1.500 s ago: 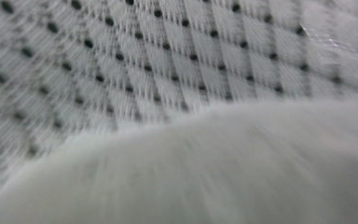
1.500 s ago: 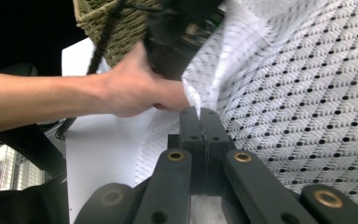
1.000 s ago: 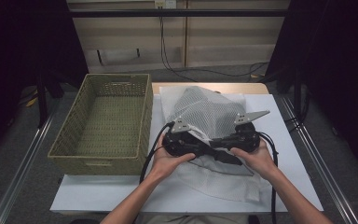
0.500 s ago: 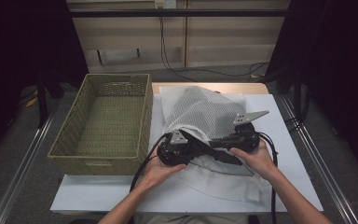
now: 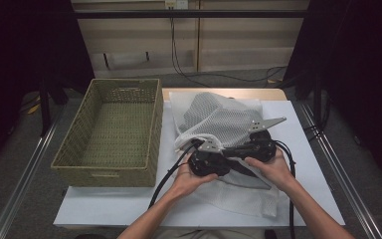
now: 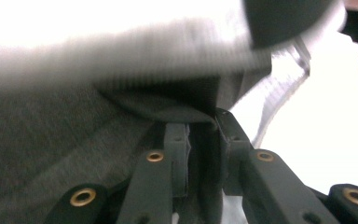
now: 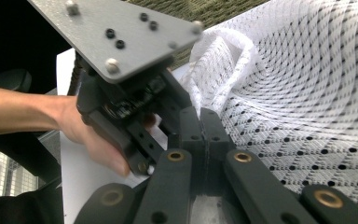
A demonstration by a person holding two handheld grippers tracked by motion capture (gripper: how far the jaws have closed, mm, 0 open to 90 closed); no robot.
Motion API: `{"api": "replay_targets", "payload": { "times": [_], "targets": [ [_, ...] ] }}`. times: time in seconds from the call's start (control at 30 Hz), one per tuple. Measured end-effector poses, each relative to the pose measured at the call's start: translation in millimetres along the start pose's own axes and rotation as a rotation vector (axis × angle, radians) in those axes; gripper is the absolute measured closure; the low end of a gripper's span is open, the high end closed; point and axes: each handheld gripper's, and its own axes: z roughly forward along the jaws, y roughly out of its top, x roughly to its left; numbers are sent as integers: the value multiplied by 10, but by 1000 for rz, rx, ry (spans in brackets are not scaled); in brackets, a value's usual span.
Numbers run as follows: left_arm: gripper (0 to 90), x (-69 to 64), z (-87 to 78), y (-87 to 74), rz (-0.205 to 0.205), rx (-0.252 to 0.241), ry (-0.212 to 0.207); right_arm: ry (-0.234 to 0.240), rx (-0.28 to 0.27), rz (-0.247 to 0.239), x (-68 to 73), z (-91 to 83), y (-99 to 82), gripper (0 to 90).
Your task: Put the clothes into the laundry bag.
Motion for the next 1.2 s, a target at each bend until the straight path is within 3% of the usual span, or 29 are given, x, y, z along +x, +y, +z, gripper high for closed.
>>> {"api": "replay_targets", "payload": {
  "times": [0.13, 0.27, 0.43, 0.57, 0.63, 0.67, 0.87, 0.93, 1.07, 1.2],
  "targets": [
    [856, 44, 121, 146, 12, -23, 35, 0, 1, -1, 9, -18, -9, 898],
    [863, 85, 225, 256, 15, -44, 121, -3, -30, 3, 22, -85, 2, 899],
    [864, 234, 262, 330, -41, -69, 179, 4, -49, 13, 1, -161, -1, 899],
    [864, 329, 226, 302, -47, -62, 209, 5, -51, 16, -11, -201, -15, 899],
    [865, 362, 218, 287, -35, -33, 244, 10, -48, 16, -15, -201, -20, 899],
    [865, 382, 232, 270, -41, -45, 246, 16, -45, 16, -15, -194, -22, 899],
    [864, 492, 307, 174, -52, -2, 312, 34, -12, 0, 10, -131, -31, 900],
    [863, 494, 334, 116, -77, -2, 299, 41, -5, -4, 7, -118, -37, 900],
    [835, 465, 316, 104, -74, 10, 284, 45, 10, 3, -15, -96, -66, 899],
    [680, 337, 263, 111, -46, 19, 248, 34, 9, 5, -36, -111, -66, 899]
  ]
}}
